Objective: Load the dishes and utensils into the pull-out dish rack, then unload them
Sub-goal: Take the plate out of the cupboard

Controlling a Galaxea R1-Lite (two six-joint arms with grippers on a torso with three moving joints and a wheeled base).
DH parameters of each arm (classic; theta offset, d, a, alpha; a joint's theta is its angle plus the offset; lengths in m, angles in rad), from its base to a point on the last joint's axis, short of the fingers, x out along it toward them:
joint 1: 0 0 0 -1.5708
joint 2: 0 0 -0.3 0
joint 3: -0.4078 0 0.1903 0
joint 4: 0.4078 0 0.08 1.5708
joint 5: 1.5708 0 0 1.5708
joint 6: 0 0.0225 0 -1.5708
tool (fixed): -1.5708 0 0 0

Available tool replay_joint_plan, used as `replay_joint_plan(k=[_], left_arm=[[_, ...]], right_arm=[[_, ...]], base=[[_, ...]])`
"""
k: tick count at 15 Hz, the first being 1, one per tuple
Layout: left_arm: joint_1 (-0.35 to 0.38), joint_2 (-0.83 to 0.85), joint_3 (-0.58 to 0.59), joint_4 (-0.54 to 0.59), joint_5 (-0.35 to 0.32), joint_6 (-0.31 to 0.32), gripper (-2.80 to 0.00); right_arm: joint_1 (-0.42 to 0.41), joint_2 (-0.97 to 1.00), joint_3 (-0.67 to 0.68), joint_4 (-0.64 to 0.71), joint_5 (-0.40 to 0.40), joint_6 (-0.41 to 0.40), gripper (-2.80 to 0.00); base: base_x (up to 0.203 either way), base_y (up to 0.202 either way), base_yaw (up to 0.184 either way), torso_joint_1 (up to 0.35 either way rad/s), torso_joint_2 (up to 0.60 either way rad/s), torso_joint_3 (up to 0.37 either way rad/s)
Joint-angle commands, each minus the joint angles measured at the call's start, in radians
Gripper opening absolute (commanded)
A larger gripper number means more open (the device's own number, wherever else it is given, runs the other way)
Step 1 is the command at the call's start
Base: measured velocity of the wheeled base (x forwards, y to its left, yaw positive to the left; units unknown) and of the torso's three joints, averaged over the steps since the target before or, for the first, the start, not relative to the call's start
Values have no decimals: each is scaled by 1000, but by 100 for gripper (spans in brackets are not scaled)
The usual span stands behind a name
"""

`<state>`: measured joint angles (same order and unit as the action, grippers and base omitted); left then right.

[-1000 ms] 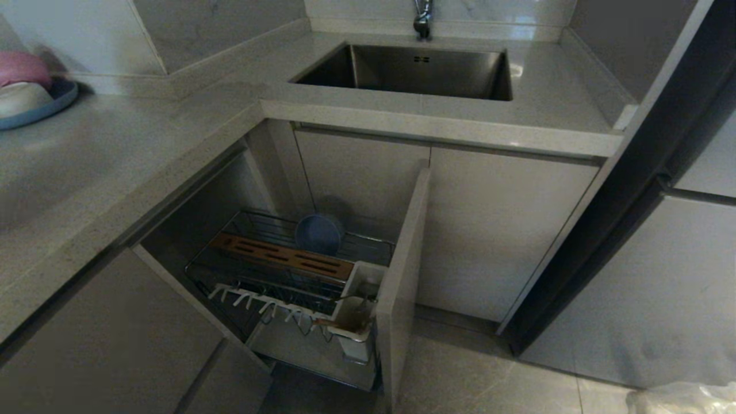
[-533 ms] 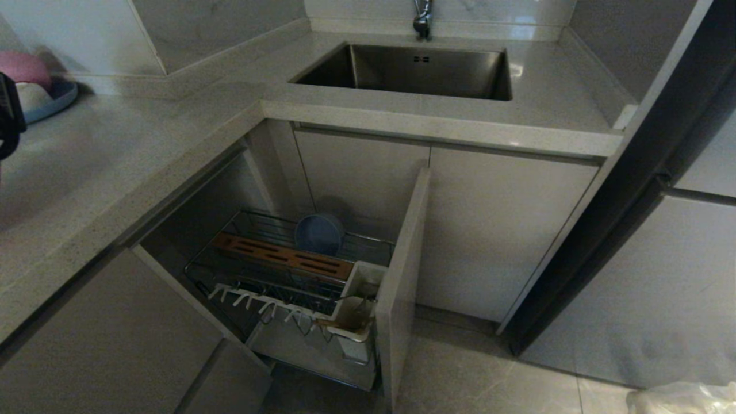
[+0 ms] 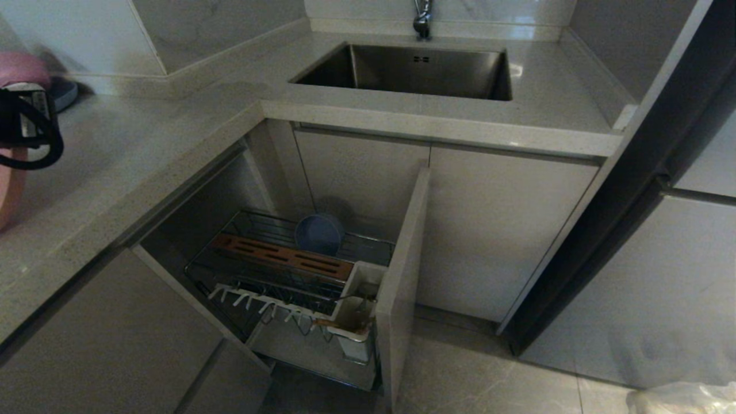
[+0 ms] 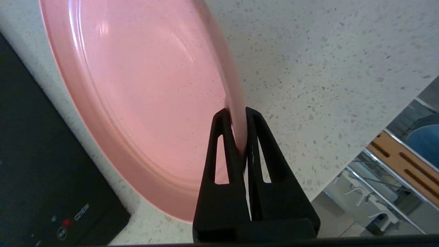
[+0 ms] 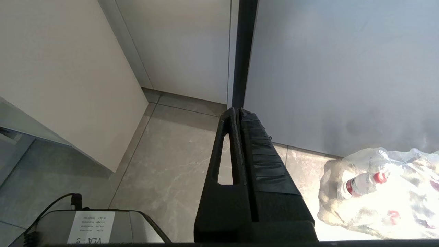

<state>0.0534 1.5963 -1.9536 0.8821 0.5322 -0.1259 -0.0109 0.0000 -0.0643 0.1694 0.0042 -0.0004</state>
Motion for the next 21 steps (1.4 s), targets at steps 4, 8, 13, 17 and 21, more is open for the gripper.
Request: replay_joint_plan(k=[4,8,13,17,21], left_arm=[[0,65,0,5,54,54,-280],[-14,88,1,12,74,84,-280],[-36,122,1,14,74,79,-280],[-40,129,2,15,74,77,-280],[-38,126,1,14,81,77,0]], right_arm=[[0,0,0,1,0,0,-280],[0,0,0,1,0,-1,-280],[0,0,0,1,0,-1,-280],[0,0,0,1,0,-1,-280],[0,0,0,1,0,0,-280]], base=[[0,0,0,0,0,0],[0,0,0,0,0,0],[0,0,0,0,0,0],[0,0,0,0,0,0],[0,0,0,0,0,0]])
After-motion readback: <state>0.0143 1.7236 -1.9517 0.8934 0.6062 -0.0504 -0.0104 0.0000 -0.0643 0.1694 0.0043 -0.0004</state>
